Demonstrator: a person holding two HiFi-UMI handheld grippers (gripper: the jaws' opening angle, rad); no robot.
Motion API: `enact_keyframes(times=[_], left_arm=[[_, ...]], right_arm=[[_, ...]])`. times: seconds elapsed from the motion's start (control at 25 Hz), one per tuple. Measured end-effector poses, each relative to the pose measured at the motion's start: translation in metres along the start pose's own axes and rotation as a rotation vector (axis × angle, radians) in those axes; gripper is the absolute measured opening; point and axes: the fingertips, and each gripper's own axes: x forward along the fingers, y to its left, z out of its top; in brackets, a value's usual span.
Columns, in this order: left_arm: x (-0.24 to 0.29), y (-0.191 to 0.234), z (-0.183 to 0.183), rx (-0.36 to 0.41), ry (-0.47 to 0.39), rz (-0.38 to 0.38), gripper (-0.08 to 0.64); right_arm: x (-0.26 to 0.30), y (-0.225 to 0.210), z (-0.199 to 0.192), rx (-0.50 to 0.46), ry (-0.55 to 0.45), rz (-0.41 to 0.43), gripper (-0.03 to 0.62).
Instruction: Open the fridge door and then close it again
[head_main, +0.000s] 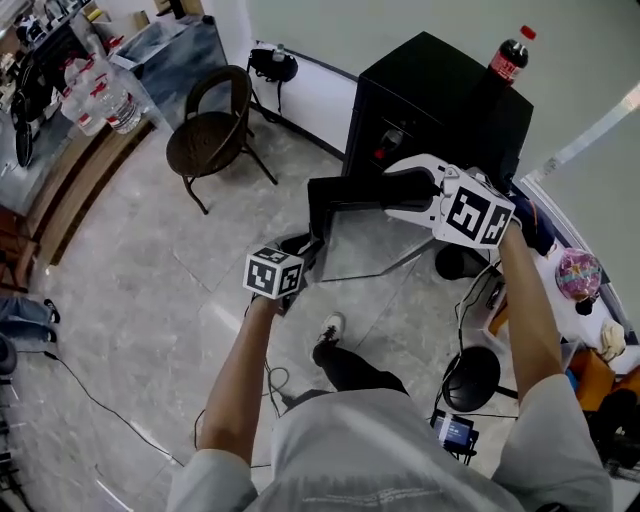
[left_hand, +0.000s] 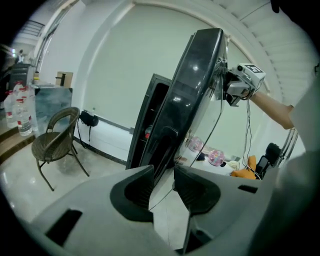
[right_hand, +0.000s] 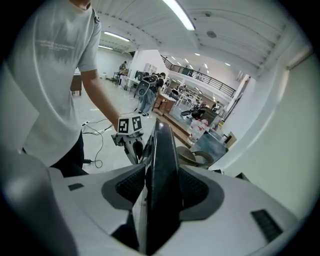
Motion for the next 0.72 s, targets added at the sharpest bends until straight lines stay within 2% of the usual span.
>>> enact_keyframes(times=[0.12,0.24,0.48,0.72], left_arm=[[-0.007,-0.017,-0.014,-0.027,-0.040,0.043,0.112],[-0.017,-0.038,-0.031,-0.047,-0.059,0.057,0.112],[-0.032,-0.079,-0.068,-0.092,-0.078,0.094,0.106],[-0.040,-0.114,-0.087,-0.116,-0.097,0.117,0.096]], right_arm=[[-0.007,0.014,0.004,-0.054,-0.013,-0.027,0.216],[-0.018,0.028,0.009,-0.037,-0.037,-0.097,0.264],[-0.050,0.057,0.009,0.096,-0.097,-0.230,0.285],[-0.091,0.072,0.013,0.285,-0.250,-0.392,0.287]])
